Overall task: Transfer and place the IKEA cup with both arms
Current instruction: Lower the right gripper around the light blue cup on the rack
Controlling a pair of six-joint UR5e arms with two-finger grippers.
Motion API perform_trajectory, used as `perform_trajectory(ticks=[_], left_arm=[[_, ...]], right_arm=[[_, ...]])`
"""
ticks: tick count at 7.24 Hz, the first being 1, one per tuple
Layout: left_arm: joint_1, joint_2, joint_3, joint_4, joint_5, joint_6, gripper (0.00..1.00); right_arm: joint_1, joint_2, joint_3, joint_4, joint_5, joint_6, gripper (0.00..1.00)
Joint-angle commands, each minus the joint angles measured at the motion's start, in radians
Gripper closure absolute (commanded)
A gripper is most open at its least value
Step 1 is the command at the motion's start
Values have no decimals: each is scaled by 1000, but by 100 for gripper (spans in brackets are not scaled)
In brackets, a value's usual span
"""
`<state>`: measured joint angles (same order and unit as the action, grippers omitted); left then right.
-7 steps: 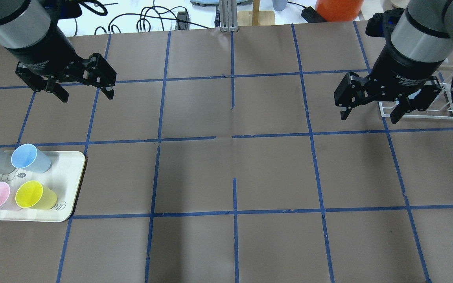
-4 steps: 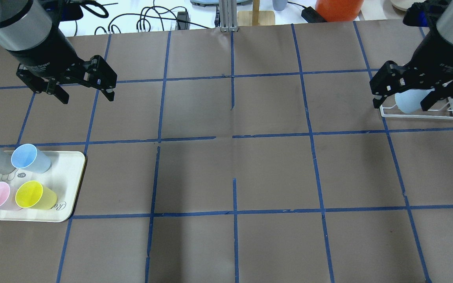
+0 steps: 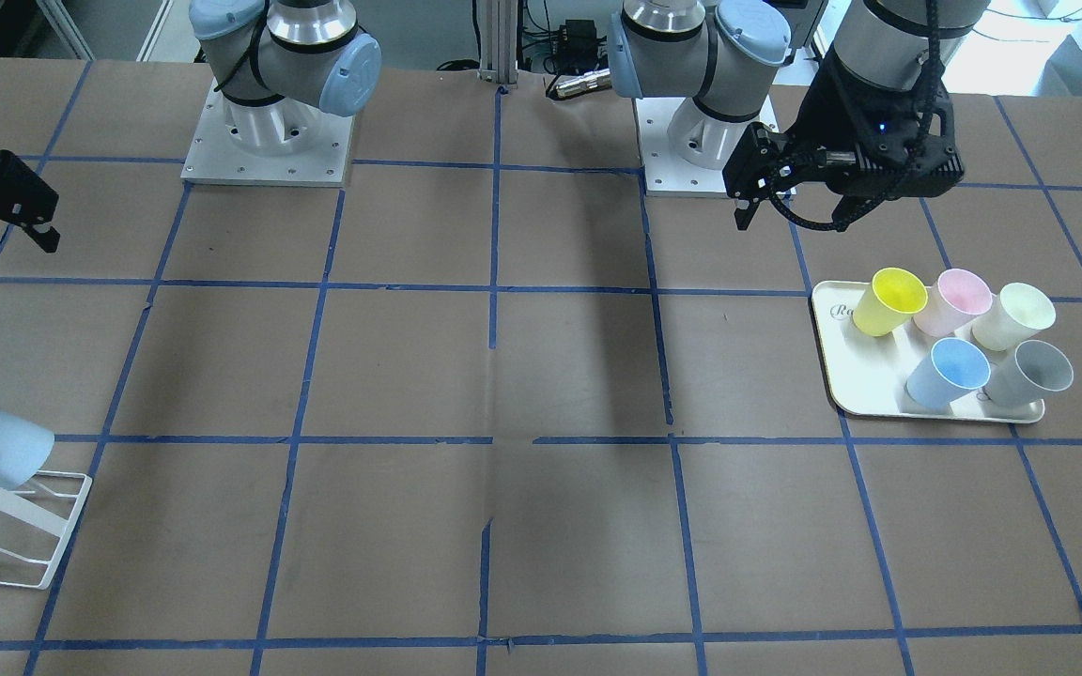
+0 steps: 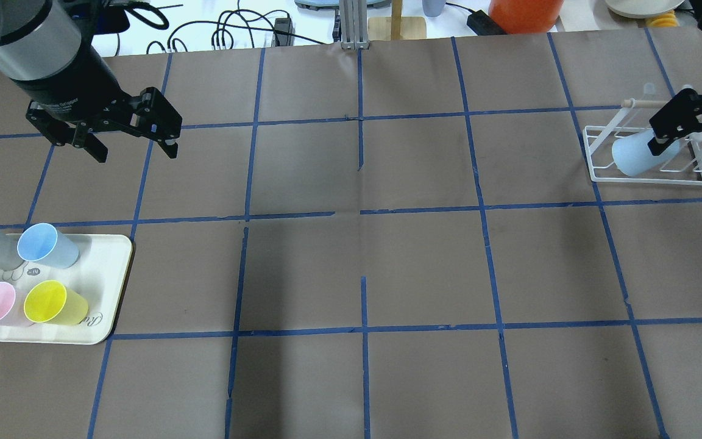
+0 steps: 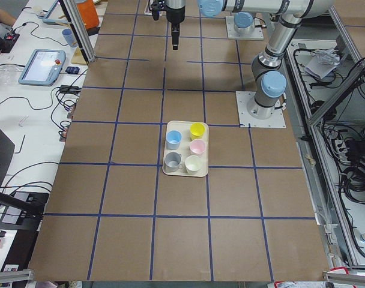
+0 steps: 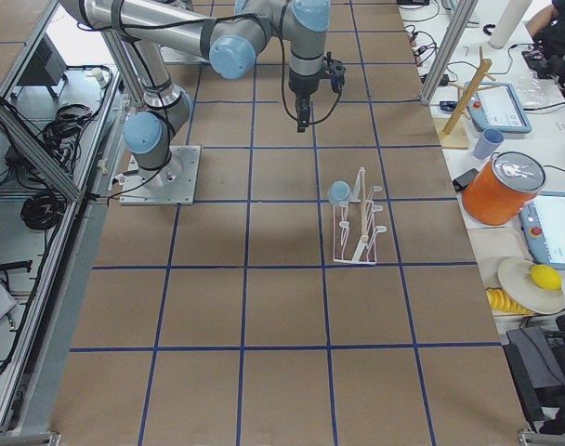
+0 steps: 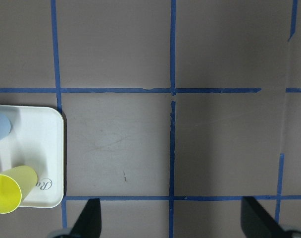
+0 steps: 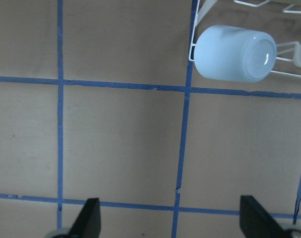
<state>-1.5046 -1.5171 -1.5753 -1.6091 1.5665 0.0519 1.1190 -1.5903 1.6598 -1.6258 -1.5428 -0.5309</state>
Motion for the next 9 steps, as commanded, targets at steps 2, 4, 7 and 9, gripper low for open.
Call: perform_trajectory(ticks=[2,4,7,9], left_arm=[[1,0,0,0,0,0,0],[1,0,0,0,0,-1,0],[3,0,1,0,-2,0,0],[3,-2,0,0,-2,0,0]], right_arm=[[-74,119,5,-164,1,-98,0],[-103,162,14,-186,19,-71,0],[-104,222,15,-232,23,-11,0],[-104,246,17,-238,24,-3,0]])
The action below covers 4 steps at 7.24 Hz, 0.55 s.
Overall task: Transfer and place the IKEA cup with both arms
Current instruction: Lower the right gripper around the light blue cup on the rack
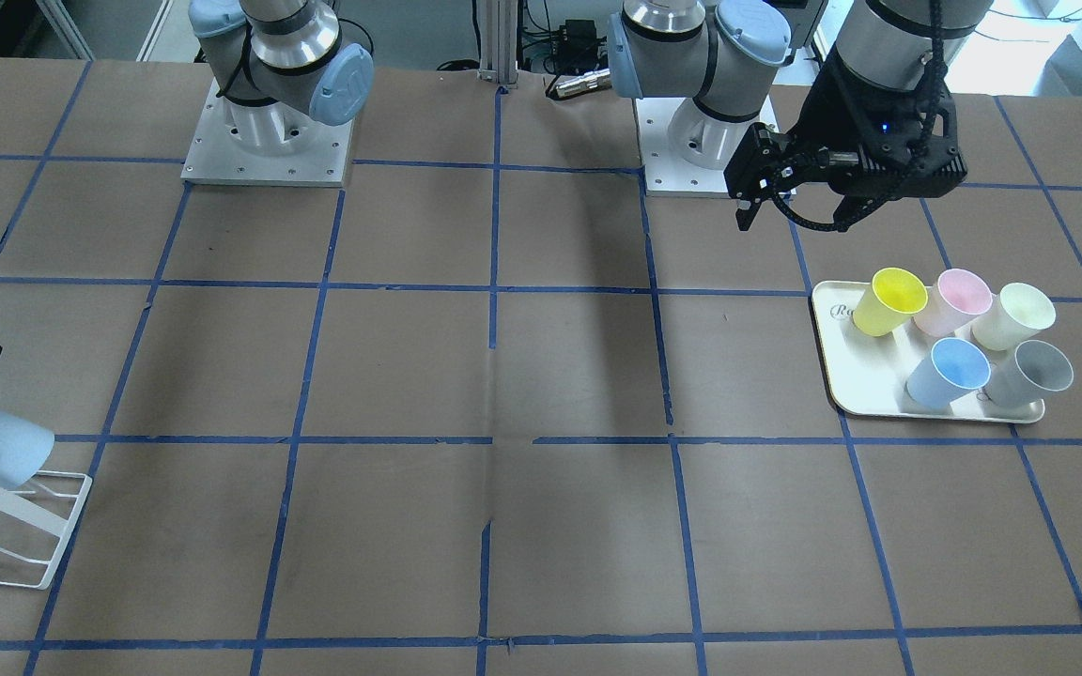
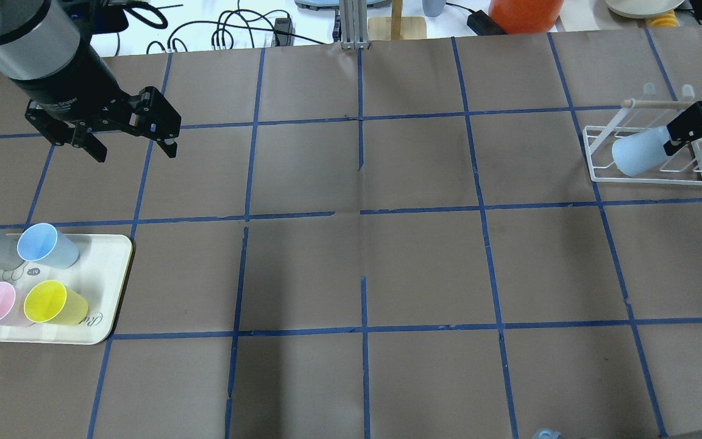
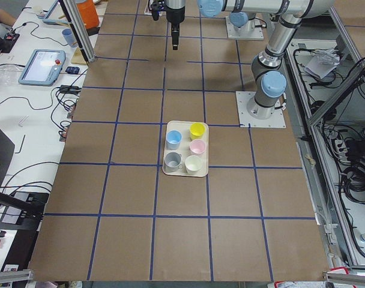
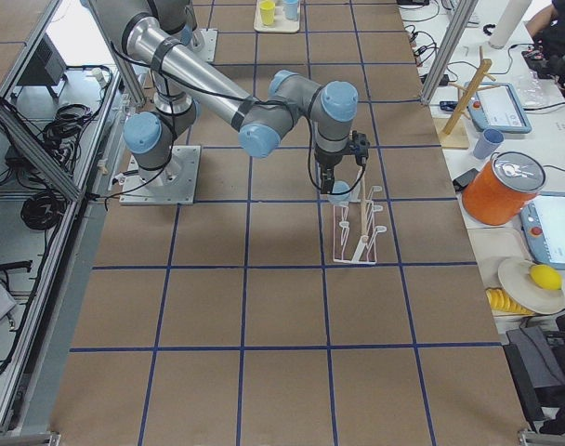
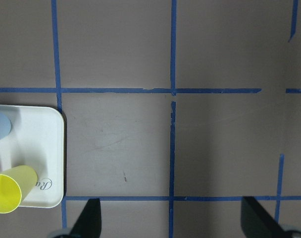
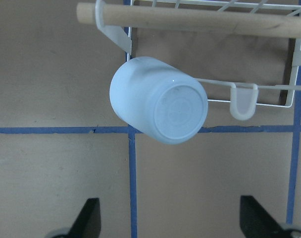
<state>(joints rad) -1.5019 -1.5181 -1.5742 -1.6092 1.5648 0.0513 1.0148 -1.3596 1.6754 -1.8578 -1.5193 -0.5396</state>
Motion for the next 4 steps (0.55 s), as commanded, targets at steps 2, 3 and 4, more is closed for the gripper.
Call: perform_trajectory(ticks=[2,3,4], left_arm=[[0,-1,-1,0,0,1,0],[0,-1,-1,0,0,1,0],[0,-1,-1,0,-2,1,0]], right_arm=[[1,49,1,-32,20,1,0],[2,51,1,-40,25,4,0],[2,56,1,-69,27,7,0]])
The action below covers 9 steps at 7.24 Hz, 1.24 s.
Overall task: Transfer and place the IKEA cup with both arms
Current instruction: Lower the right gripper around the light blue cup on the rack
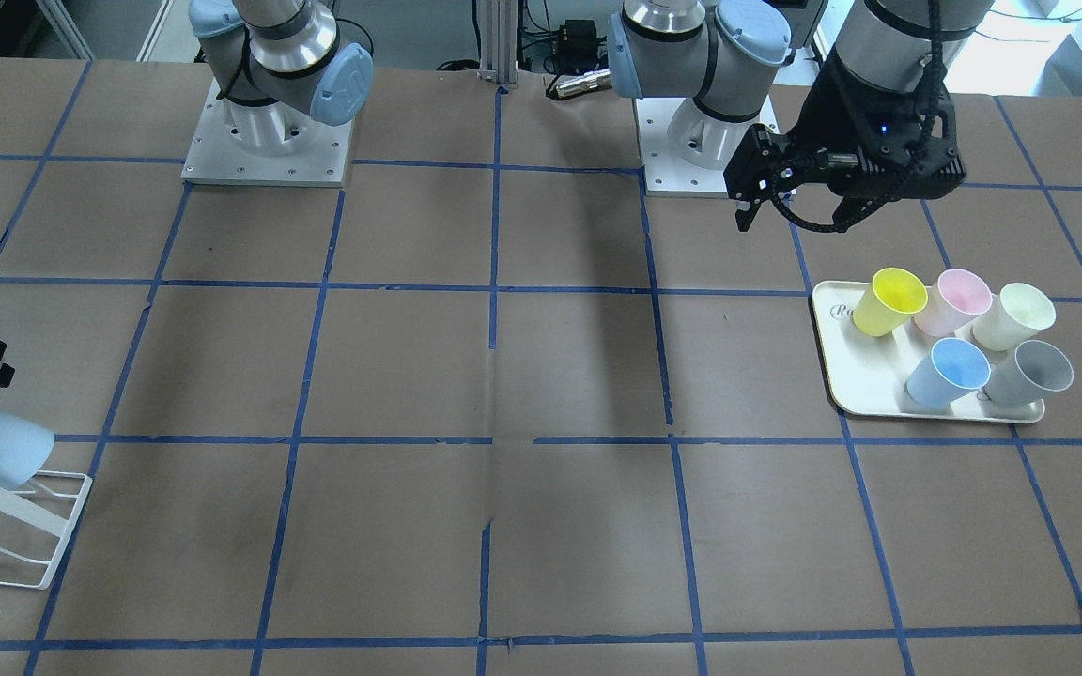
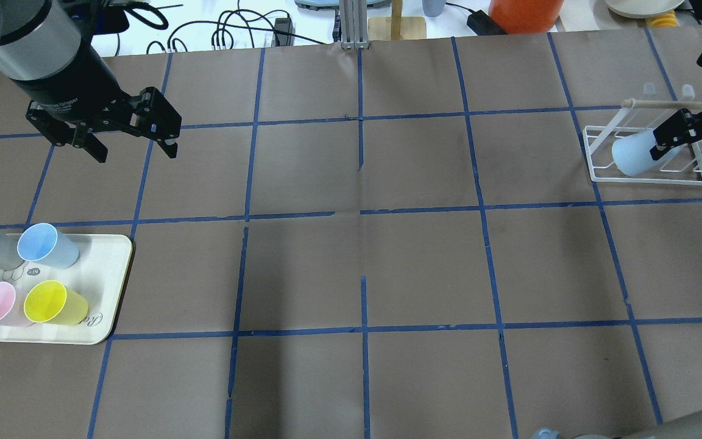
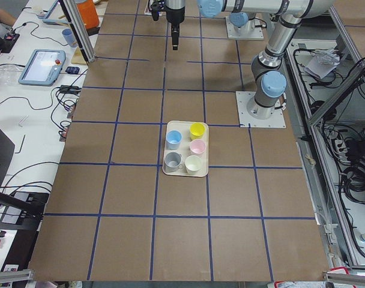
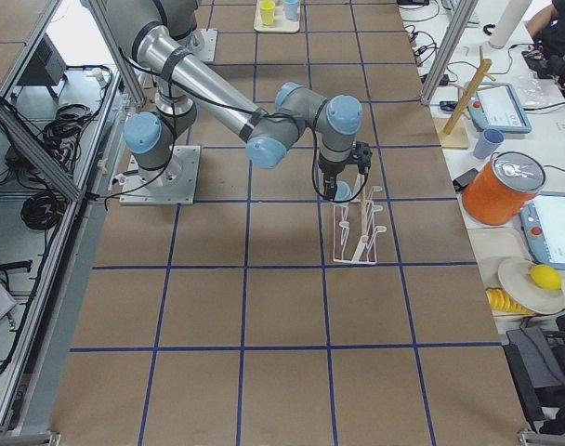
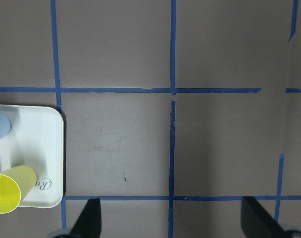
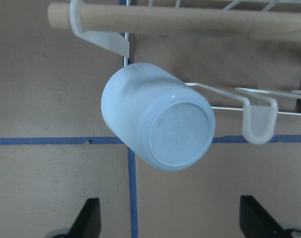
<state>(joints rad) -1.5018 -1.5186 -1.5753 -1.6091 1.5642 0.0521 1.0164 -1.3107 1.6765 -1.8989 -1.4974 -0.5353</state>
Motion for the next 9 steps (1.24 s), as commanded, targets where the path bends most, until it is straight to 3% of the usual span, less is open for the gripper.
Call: perform_trajectory(ticks=[1,5,9], left_arm=[[0,0,0,0,0,0,0],[0,0,-2,0,0,0,0],[0,0,-2,0,0,-1,0]], right_arm=[[1,19,2,-48,19,9,0],[1,14,80,-167,51,92,0],[1,22,80,-178,51,95,0]])
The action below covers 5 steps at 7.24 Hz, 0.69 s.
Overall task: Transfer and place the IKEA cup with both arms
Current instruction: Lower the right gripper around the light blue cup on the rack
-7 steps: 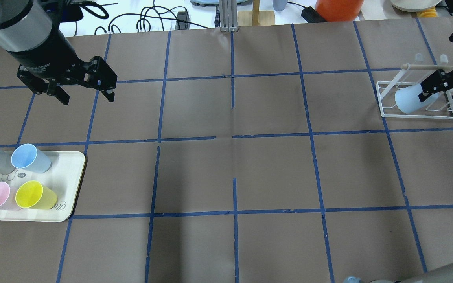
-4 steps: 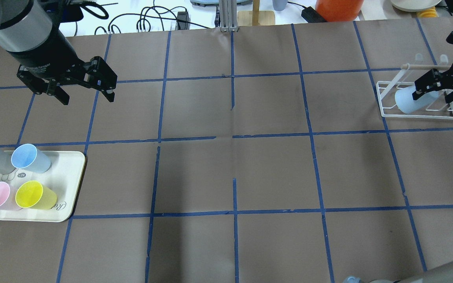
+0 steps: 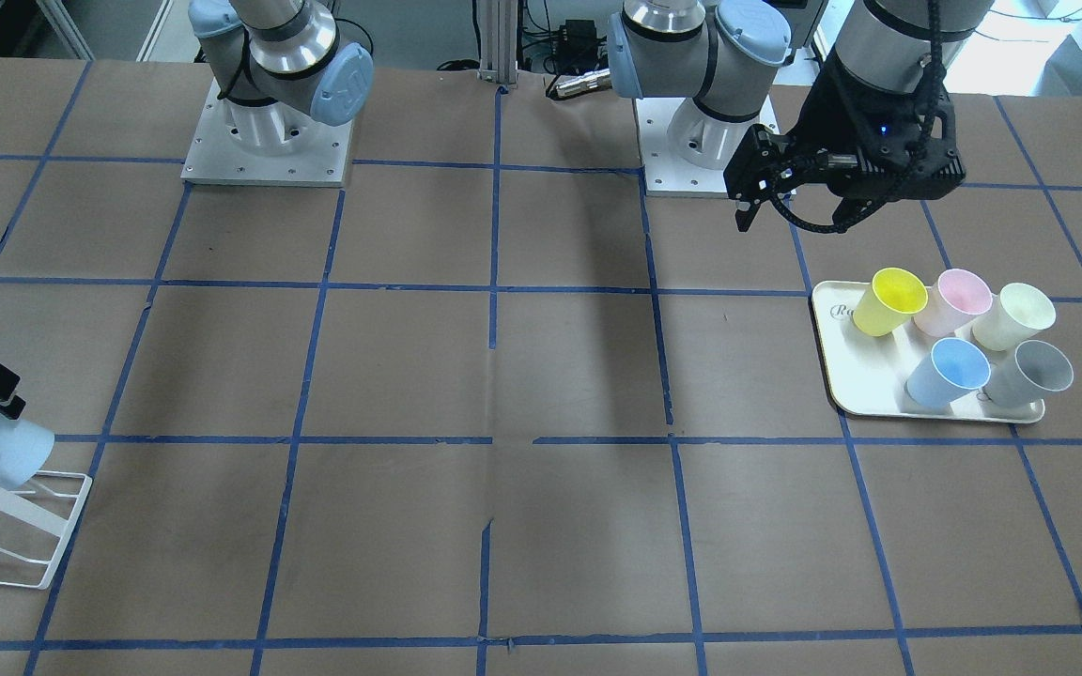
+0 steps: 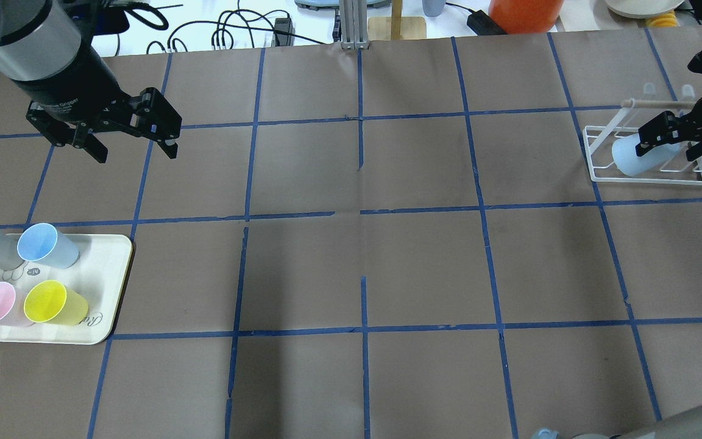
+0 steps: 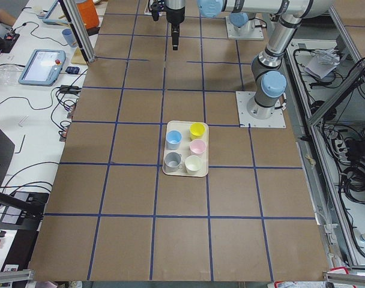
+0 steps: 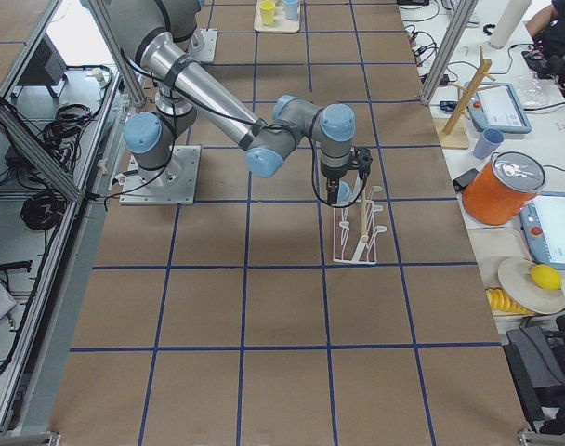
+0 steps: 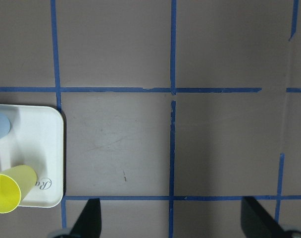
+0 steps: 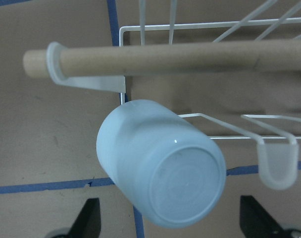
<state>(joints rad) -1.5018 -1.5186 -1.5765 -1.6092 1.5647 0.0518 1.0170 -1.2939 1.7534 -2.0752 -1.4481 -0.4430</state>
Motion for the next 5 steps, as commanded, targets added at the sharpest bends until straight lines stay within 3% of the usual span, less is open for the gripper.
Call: perform_trajectory(ticks=[1,5], left_arm=[[0,0,0,0,0,0,0],[0,2,0,0,0,-1,0]], right_arm=[[0,5,3,-2,6,1,0],[3,15,5,-17,8,4,0]])
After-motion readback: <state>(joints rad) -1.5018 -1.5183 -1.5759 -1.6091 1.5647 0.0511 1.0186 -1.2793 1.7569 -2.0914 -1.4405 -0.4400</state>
